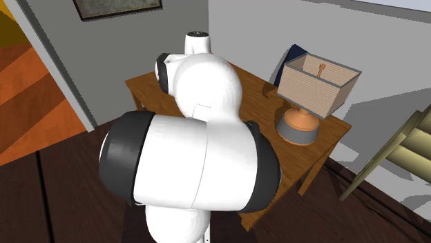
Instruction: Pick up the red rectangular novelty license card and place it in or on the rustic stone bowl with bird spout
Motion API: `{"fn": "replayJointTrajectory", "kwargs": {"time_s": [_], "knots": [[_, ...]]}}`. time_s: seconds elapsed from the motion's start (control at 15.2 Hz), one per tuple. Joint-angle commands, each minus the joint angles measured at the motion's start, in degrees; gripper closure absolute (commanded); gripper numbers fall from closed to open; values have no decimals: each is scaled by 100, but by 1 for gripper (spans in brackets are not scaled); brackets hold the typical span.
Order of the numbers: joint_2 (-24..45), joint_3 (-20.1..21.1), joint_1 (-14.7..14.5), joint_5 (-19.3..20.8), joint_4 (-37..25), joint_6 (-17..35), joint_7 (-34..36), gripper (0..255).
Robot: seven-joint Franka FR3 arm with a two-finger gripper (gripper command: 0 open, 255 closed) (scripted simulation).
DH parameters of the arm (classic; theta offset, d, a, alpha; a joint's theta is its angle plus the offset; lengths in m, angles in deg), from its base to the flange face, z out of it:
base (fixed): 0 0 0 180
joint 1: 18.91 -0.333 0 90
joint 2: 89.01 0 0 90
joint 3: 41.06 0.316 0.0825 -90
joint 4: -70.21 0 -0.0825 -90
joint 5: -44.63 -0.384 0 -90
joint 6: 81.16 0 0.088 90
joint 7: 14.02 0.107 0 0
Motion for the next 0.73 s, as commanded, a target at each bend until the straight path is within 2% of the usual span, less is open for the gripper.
{"fn": "replayJointTrajectory", "kwargs": {"time_s": [0.0,0.66], "knots": [[-46,48,-13,-39,-136,-184,1,255],[-165,260,-84,-214,-823,-987,14,255]]}}
